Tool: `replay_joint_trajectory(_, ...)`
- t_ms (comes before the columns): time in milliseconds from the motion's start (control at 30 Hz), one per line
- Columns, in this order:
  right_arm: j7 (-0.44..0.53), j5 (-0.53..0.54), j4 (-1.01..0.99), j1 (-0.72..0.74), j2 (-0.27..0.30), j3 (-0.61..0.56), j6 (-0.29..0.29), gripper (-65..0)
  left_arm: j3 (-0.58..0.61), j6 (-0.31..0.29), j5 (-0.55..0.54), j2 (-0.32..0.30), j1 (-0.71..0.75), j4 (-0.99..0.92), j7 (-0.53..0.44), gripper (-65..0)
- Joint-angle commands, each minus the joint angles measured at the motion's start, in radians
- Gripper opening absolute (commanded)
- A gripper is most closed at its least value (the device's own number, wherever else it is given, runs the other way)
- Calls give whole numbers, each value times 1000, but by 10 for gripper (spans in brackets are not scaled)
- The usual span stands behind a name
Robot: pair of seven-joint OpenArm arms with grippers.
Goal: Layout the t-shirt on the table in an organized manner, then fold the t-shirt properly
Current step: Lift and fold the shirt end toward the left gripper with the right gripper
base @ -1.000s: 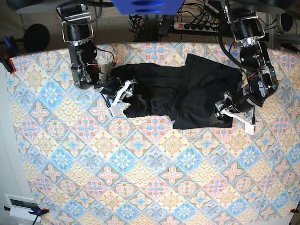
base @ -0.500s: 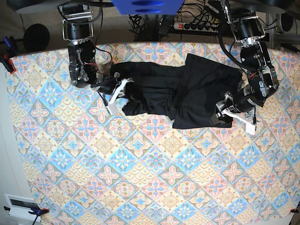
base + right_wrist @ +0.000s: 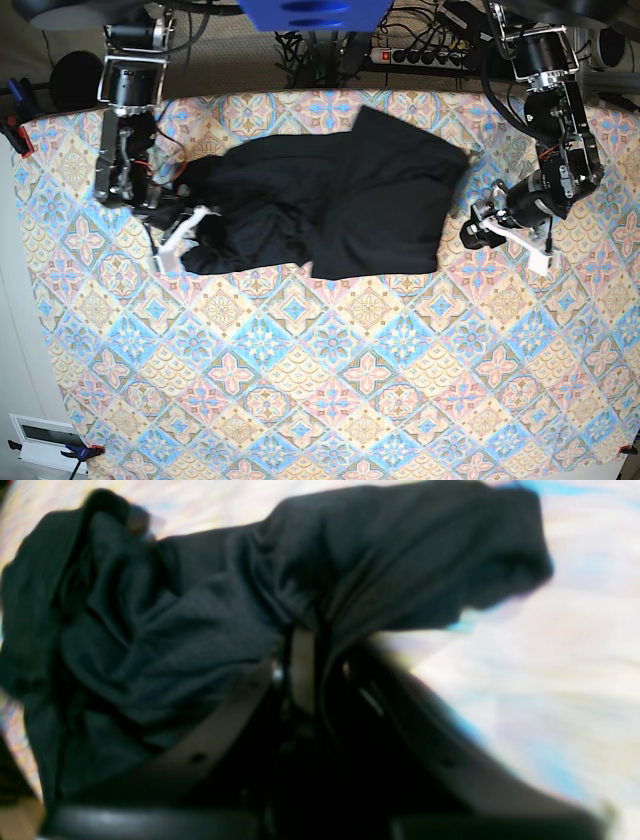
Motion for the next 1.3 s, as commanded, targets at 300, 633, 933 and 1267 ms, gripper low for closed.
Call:
replay_joint_trajectory(300, 3, 21, 12, 64, 42, 24, 8, -646, 166, -6, -8, 6, -9, -115, -82, -426)
replay_joint_trajectory(633, 7, 22, 309, 1, 34, -37, 10, -646, 418, -6, 58, 8, -4, -232, -260, -440)
replay_joint_trajectory(933, 5, 22, 499, -4, -104, -197, 10, -646, 415, -5, 56, 69, 10, -232, -263, -440)
replay_joint_trajectory(1267, 42, -42, 355, 13, -259, -393, 11, -645, 413, -3, 53, 92, 14, -232, -263, -440)
